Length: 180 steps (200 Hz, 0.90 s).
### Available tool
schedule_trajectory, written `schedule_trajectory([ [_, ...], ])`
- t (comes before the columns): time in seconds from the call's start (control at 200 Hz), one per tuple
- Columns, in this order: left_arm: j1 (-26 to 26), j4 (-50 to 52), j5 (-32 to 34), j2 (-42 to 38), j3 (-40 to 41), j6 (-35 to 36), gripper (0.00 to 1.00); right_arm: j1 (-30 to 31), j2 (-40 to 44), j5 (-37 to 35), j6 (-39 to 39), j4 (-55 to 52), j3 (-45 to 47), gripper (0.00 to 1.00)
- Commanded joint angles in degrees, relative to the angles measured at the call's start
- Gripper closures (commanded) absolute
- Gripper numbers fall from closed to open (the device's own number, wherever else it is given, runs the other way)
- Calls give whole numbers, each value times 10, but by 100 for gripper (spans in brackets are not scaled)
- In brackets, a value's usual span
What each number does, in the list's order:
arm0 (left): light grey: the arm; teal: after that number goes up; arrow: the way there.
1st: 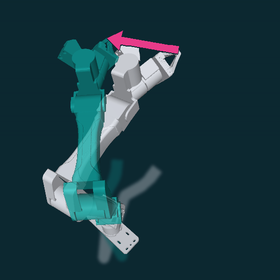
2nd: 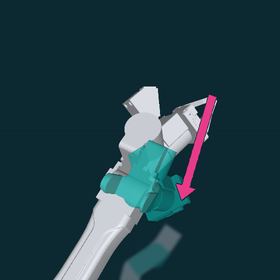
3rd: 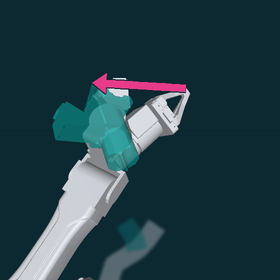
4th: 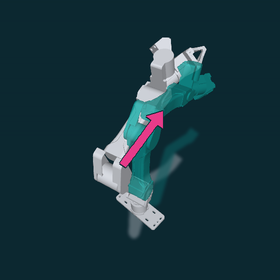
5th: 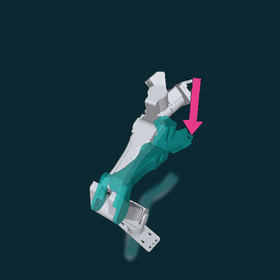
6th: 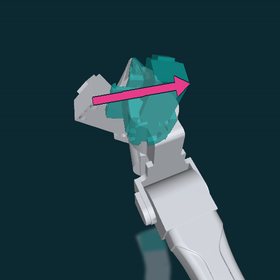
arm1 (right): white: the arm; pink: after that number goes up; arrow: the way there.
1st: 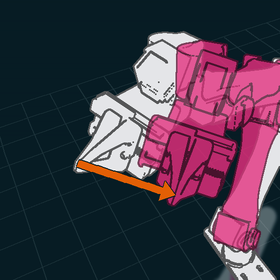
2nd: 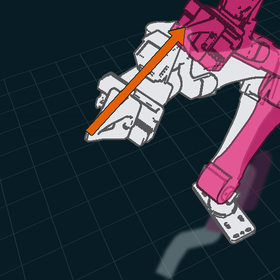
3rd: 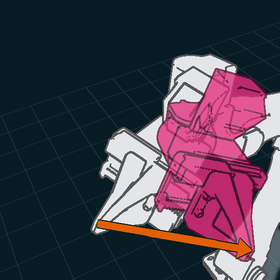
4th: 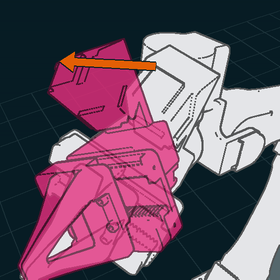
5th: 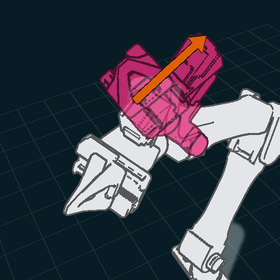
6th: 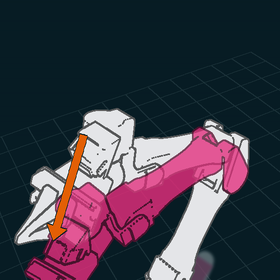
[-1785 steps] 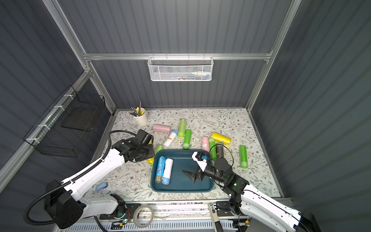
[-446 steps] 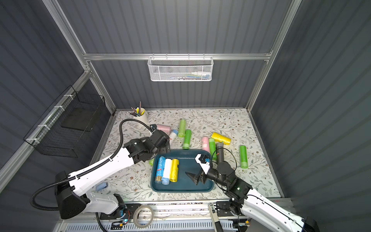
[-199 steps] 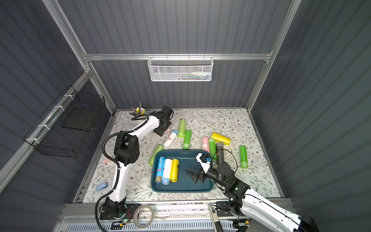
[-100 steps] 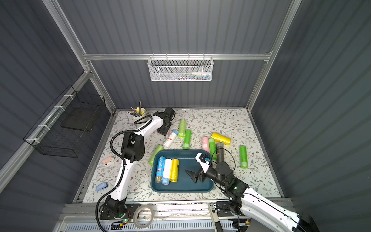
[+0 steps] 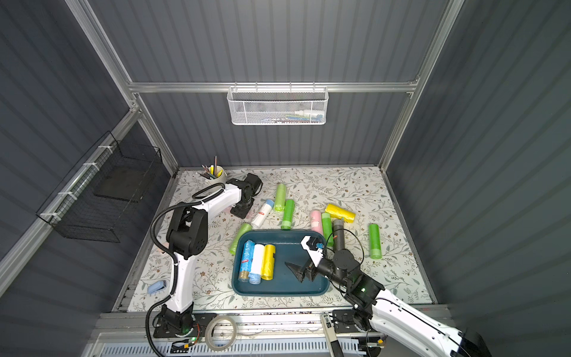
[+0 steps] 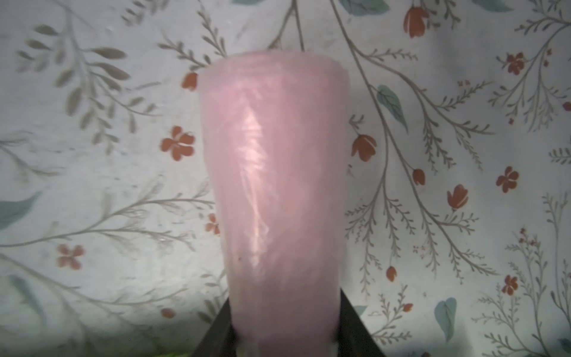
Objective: Put the roll of trash bags into the storage box
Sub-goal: Pick up the roll of trash bags from the center of the board.
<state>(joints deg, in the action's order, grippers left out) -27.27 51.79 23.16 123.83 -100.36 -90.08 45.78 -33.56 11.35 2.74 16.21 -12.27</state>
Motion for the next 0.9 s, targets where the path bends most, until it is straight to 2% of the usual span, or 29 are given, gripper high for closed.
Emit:
schedule_trajectory([
  [0.0,5,17,59,-84,44,20,59,-1,5,-8,-5,1,-2,1],
  [0.175,5,36,110,-205,134,82,59,-2,-19,-19,-14,16,-6,1],
  [0.26,5,27,112,-265,180,143,58,-3,-41,-26,-22,28,-8,1],
  [0.375,5,37,84,-322,224,236,57,-5,-73,-33,-26,38,-15,1],
  [0.5,1,28,9,-385,268,302,57,-9,-96,-26,-23,67,-15,1],
  [0.645,-30,10,-55,-444,292,340,57,-16,-102,-21,-17,71,-18,1],
  [0.805,-108,49,-44,-453,267,325,57,-25,-92,-15,-13,73,-14,1],
  [0.895,-145,32,-48,-463,278,311,57,-31,-94,-9,-9,73,-13,1],
])
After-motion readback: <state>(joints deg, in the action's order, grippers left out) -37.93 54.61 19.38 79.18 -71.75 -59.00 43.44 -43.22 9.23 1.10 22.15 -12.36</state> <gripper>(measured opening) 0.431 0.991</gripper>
